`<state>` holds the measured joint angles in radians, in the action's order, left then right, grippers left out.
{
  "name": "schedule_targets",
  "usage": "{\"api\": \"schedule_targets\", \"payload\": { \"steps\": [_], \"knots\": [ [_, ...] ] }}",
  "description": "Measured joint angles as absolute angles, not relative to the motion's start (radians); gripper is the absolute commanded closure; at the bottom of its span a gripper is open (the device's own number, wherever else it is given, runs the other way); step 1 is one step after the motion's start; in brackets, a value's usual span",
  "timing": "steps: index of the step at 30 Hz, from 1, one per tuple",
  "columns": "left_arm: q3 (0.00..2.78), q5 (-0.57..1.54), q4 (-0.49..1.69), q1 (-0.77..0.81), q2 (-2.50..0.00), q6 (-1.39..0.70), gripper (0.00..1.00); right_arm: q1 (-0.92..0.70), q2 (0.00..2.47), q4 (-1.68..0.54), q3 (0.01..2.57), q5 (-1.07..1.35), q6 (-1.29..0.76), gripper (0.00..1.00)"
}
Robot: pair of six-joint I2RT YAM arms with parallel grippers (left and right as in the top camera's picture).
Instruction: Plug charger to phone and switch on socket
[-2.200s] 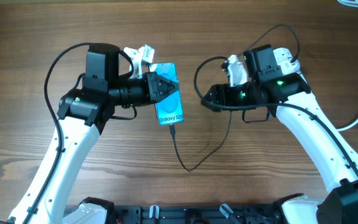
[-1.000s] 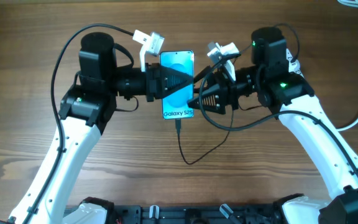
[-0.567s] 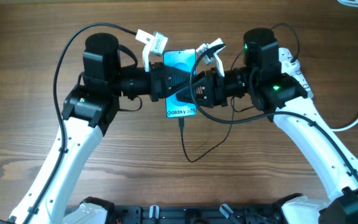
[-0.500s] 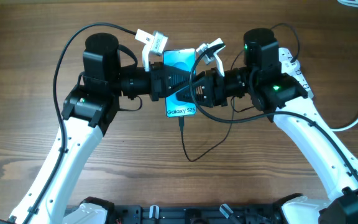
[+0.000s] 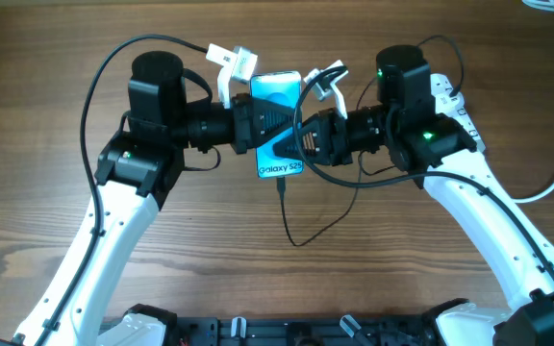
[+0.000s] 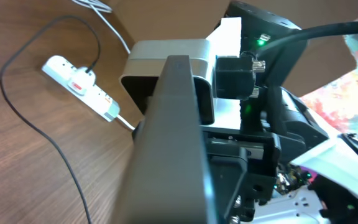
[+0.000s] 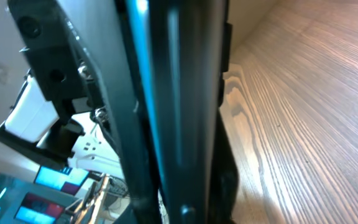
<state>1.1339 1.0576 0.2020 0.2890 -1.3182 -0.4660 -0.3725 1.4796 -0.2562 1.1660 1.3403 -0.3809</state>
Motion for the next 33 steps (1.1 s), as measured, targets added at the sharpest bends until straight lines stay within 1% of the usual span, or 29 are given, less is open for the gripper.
{"api": "schedule_targets", "payload": {
  "steps": [2, 4, 7, 9, 10, 13, 15, 17, 19, 23, 24, 28, 29, 31, 33],
  "knots": [
    [1.134, 1.060, 0.202, 0.289, -1.318, -0.469, 0.96, -0.373, 1.480, -0.254, 1.166, 1.346, -0.377, 0.87],
    [1.134, 1.059, 0.202, 0.289, -1.318, -0.471, 0.96, -0.373, 1.480, -0.252, 1.166, 1.346, -0.376, 0.84],
    [1.134, 1.054, 0.201, 0.289, -1.318, -0.495, 0.96, -0.373, 1.480, -0.239, 1.166, 1.346, -0.377, 0.77],
    [1.134, 1.037, 0.197, 0.289, -1.318, -0.527, 0.96, -0.372, 1.480, -0.220, 1.166, 1.342, -0.391, 0.76],
    [1.134, 1.033, 0.191, 0.289, -1.318, -0.552, 0.96, -0.372, 1.480, -0.199, 1.166, 1.343, -0.397, 0.77],
    [1.134, 1.025, 0.162, 0.289, -1.318, -0.609, 0.96, -0.372, 1.480, -0.177, 1.166, 1.346, -0.428, 0.87],
    [1.134, 1.039, 0.136, 0.289, -1.318, -0.630, 0.96, -0.368, 1.480, -0.171, 1.166, 1.376, -0.450, 0.91],
    [1.134, 1.073, 0.100, 0.293, -1.318, -0.639, 0.96, -0.361, 1.480, -0.148, 1.166, 1.422, -0.464, 0.92],
    [1.134, 1.084, 0.083, 0.293, -1.317, -0.654, 0.96, -0.360, 1.480, -0.102, 1.166, 1.447, -0.471, 0.95],
    [1.137, 1.104, 0.055, 0.295, -1.297, -0.653, 0.96, -0.360, 1.481, 0.011, 1.163, 1.514, -0.524, 0.96],
    [1.138, 1.102, 0.055, 0.295, -1.295, -0.653, 0.93, -0.360, 1.481, 0.018, 1.163, 1.515, -0.529, 0.96],
    [1.139, 1.100, 0.060, 0.296, -1.295, -0.676, 0.54, -0.360, 1.482, 0.030, 1.162, 1.530, -0.527, 0.96],
    [1.139, 1.097, 0.064, 0.295, -1.295, -0.688, 0.49, -0.362, 1.482, 0.033, 1.162, 1.538, -0.523, 0.96],
    [1.139, 1.090, 0.070, 0.295, -1.296, -0.696, 0.33, -0.366, 1.481, 0.036, 1.162, 1.552, -0.514, 0.96],
    [1.139, 1.084, 0.074, 0.291, -1.298, -0.702, 0.20, -0.368, 1.481, 0.039, 1.162, 1.560, -0.508, 0.96]
  ]
}}
